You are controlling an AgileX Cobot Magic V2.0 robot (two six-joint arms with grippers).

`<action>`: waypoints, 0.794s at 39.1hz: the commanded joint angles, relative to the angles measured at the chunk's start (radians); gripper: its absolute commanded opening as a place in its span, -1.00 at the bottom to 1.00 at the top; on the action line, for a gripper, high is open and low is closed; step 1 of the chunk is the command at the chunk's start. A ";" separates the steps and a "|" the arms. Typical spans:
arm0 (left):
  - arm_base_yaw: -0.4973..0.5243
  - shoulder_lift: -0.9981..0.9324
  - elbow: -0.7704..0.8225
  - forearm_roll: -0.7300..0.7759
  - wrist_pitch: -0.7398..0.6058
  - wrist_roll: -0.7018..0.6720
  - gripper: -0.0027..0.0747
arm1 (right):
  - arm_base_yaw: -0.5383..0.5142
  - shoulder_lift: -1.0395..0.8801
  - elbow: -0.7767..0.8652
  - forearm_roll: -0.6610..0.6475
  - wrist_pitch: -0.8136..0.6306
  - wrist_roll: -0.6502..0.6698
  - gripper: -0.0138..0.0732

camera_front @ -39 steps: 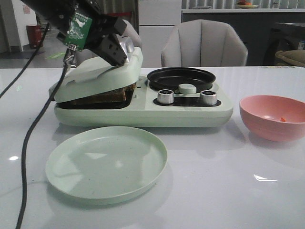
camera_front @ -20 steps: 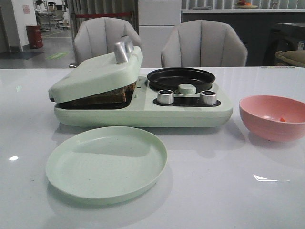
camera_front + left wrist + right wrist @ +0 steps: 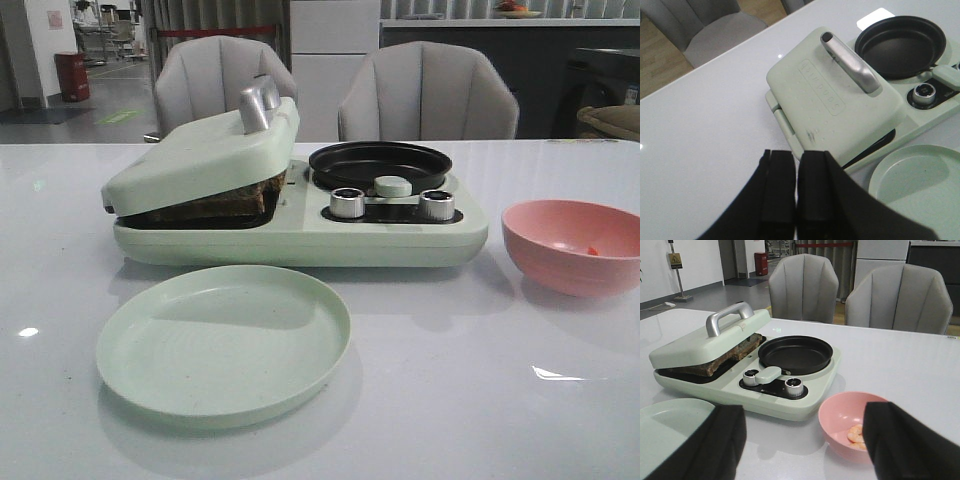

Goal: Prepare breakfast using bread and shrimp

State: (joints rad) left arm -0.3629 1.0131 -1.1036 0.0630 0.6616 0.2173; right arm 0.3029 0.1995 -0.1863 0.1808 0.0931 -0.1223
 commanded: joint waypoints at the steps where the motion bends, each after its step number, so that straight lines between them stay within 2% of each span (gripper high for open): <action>1: -0.006 -0.102 0.060 0.005 -0.133 -0.060 -0.63 | -0.005 0.008 -0.028 -0.002 -0.086 -0.005 0.67; 23: -0.006 -0.727 0.593 -0.085 -0.240 -0.085 -0.63 | -0.005 0.008 -0.028 -0.002 -0.086 -0.005 0.67; 31: -0.006 -0.927 0.725 -0.095 -0.244 -0.085 -0.63 | -0.005 0.008 -0.028 -0.002 -0.086 -0.005 0.67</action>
State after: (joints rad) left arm -0.3629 0.1310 -0.3887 -0.0185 0.5049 0.1452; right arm 0.3029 0.1995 -0.1863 0.1808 0.0913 -0.1223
